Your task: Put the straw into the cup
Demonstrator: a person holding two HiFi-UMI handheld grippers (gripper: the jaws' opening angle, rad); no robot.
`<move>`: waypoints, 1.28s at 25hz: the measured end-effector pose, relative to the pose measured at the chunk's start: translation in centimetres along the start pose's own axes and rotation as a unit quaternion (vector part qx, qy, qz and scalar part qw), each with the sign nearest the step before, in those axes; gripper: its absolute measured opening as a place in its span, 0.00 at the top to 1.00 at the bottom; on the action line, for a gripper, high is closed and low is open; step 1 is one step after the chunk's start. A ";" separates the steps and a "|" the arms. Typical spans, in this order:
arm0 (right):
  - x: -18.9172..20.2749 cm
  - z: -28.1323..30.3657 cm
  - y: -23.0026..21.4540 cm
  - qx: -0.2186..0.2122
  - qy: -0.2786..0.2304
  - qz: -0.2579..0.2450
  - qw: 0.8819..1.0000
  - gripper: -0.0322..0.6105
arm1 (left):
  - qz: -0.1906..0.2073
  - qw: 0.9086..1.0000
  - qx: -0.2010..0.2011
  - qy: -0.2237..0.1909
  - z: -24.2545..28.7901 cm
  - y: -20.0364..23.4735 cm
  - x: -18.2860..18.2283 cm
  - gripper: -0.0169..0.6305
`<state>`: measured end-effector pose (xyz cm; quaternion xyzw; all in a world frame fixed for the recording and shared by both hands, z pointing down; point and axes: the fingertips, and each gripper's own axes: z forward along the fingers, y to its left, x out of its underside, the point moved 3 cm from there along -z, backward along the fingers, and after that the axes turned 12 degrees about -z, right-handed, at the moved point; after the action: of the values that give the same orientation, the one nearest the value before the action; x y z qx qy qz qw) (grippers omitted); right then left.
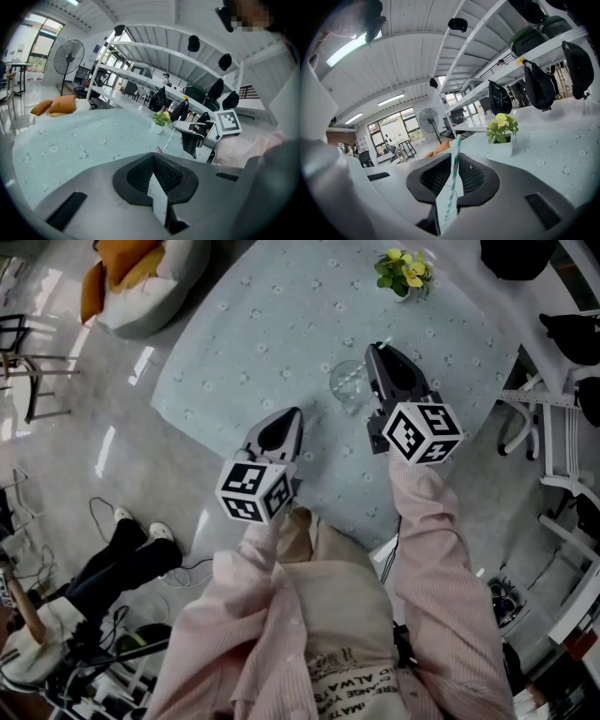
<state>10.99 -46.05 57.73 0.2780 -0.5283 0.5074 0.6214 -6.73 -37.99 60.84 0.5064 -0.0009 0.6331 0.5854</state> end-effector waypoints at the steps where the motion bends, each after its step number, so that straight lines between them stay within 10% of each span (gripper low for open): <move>1: 0.1 0.1 0.0 0.000 0.001 0.002 1.000 0.91 | 0.000 1.000 0.000 0.000 0.0 0.0 0.0 0.97; 13: 1.0 -1.2 -0.3 0.014 0.018 0.020 1.000 0.78 | 0.008 1.000 0.003 -0.005 -0.4 -0.5 -0.5 0.97; 32: -4.5 -7.6 3.7 -0.012 -0.036 -0.019 0.999 0.95 | 0.081 0.993 0.048 -0.066 -5.8 -6.7 -4.9 0.97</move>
<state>10.79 -39.66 50.63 0.2982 -0.5510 0.4790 0.6148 -6.47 -36.06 50.90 0.5726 -0.0507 0.6430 0.5060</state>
